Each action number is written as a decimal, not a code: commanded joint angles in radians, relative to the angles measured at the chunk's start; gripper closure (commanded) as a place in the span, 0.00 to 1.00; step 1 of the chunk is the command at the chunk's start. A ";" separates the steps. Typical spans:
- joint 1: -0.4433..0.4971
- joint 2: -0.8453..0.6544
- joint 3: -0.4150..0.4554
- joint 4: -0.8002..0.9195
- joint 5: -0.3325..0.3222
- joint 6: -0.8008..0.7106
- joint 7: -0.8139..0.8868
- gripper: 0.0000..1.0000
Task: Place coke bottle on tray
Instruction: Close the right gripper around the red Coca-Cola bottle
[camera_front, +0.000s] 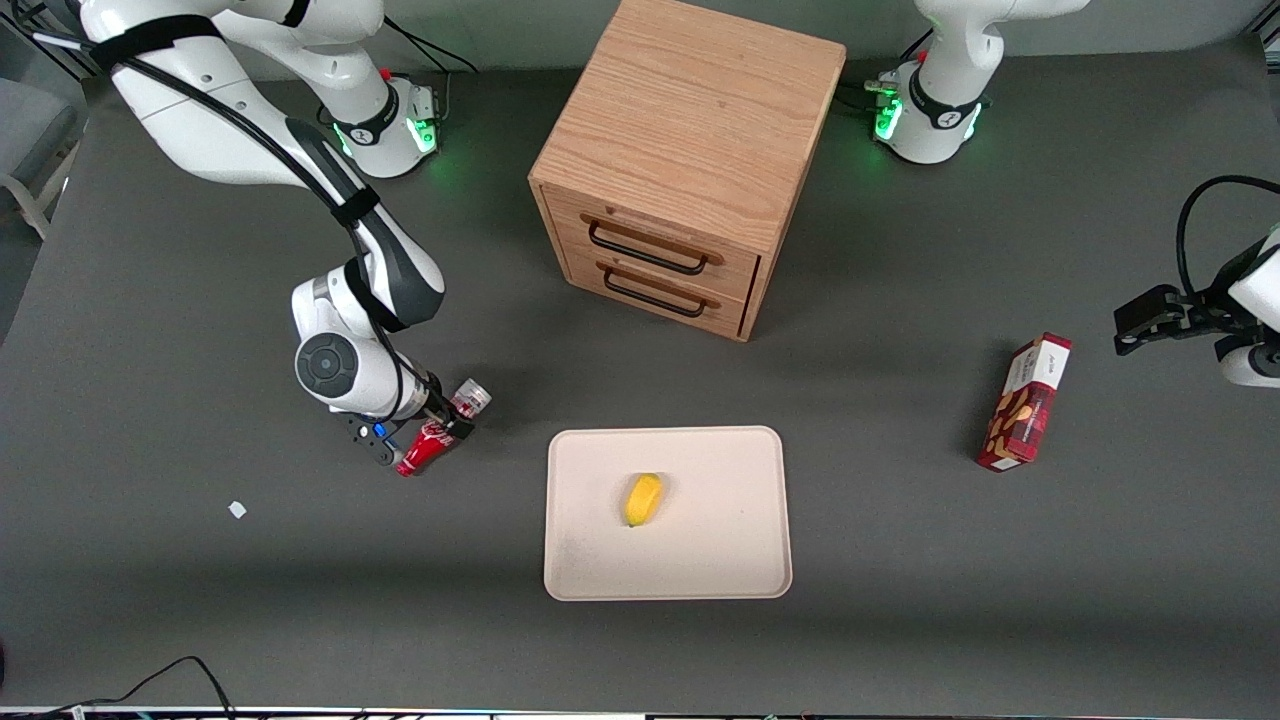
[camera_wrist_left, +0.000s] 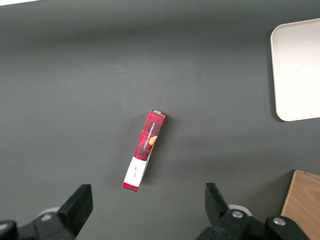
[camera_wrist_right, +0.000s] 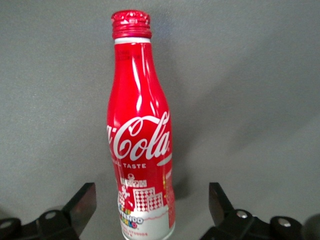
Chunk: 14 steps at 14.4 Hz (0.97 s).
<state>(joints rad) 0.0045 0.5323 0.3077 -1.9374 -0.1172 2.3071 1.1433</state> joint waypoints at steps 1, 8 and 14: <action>0.006 0.021 -0.001 0.000 -0.029 0.043 0.039 0.00; 0.005 0.055 -0.001 -0.002 -0.096 0.072 0.039 1.00; 0.011 -0.055 0.045 0.046 -0.171 -0.088 0.021 1.00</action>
<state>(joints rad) 0.0052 0.5671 0.3221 -1.9199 -0.2288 2.3313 1.1474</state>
